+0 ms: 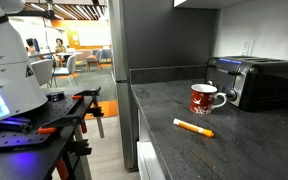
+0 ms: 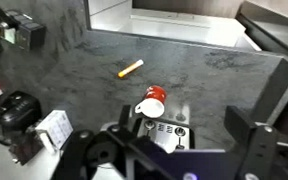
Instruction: Put the marker in the mug
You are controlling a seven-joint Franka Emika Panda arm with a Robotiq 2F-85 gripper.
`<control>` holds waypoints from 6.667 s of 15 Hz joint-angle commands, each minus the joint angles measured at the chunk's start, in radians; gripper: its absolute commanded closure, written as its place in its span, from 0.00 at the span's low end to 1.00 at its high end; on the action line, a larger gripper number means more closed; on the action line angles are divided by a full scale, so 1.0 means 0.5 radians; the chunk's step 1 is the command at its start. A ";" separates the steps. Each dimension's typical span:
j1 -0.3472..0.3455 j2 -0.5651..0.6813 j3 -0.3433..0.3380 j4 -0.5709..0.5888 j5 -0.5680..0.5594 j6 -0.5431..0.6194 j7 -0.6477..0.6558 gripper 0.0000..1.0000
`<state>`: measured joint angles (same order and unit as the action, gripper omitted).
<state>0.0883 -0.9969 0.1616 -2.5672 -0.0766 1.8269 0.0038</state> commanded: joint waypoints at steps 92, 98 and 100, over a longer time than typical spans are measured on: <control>-0.729 3.742 -0.449 1.964 2.393 -0.529 0.091 0.95; -0.693 3.625 -0.458 1.912 2.403 -0.355 -0.131 0.42; -0.663 3.537 -0.482 1.860 2.372 -0.318 -0.113 0.27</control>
<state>-0.2771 0.8431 -0.0498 -1.5757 1.1111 1.6118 -0.0341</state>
